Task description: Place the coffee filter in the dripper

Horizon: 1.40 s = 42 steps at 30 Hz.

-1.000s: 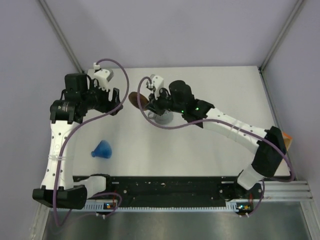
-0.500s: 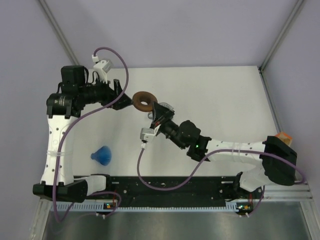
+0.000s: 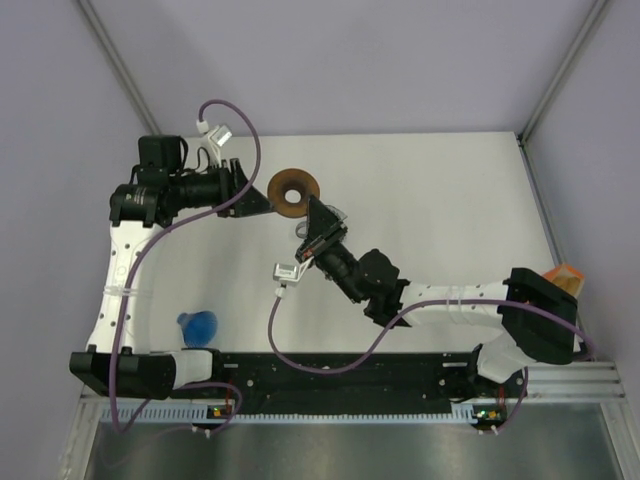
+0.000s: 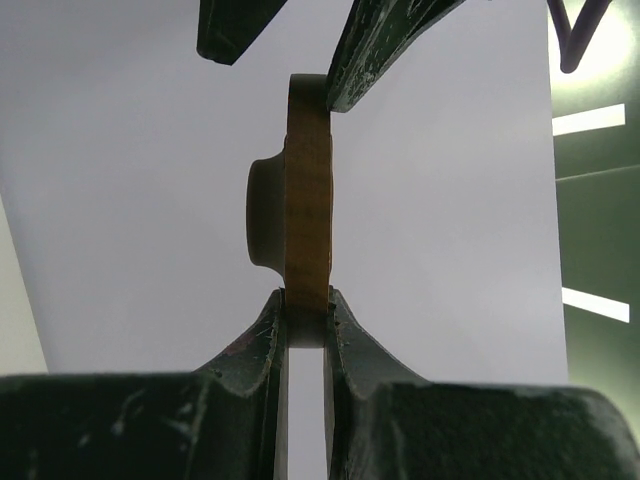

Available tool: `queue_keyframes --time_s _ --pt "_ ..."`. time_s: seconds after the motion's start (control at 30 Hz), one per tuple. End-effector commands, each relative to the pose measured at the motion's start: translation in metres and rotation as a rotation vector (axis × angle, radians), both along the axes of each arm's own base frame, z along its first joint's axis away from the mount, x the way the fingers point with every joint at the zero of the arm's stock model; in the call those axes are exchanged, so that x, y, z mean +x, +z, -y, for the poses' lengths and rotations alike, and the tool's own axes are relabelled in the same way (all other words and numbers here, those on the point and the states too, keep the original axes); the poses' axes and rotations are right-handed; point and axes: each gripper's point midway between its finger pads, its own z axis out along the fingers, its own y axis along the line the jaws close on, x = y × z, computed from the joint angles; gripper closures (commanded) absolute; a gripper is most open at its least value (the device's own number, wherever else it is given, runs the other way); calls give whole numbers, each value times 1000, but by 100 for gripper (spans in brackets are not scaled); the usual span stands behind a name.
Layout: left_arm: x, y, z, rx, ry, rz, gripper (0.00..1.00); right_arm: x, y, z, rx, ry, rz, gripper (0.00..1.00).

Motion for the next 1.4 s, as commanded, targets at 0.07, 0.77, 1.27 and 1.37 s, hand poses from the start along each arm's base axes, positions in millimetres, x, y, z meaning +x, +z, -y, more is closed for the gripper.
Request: queue_keyframes --time_s 0.07,0.77,1.27,1.37 --pt "1 10 14 -117 -66 -5 48 -24 36 -13 83 85 84 100" --pt "42 -16 -8 -62 68 -54 100 -27 6 -31 297 277 -758 14" --pt "43 -22 -14 -6 81 -7 100 27 15 -10 799 205 -1559 16" --pt "41 -22 -14 -6 81 -5 100 39 -2 -14 811 132 -1599 19"
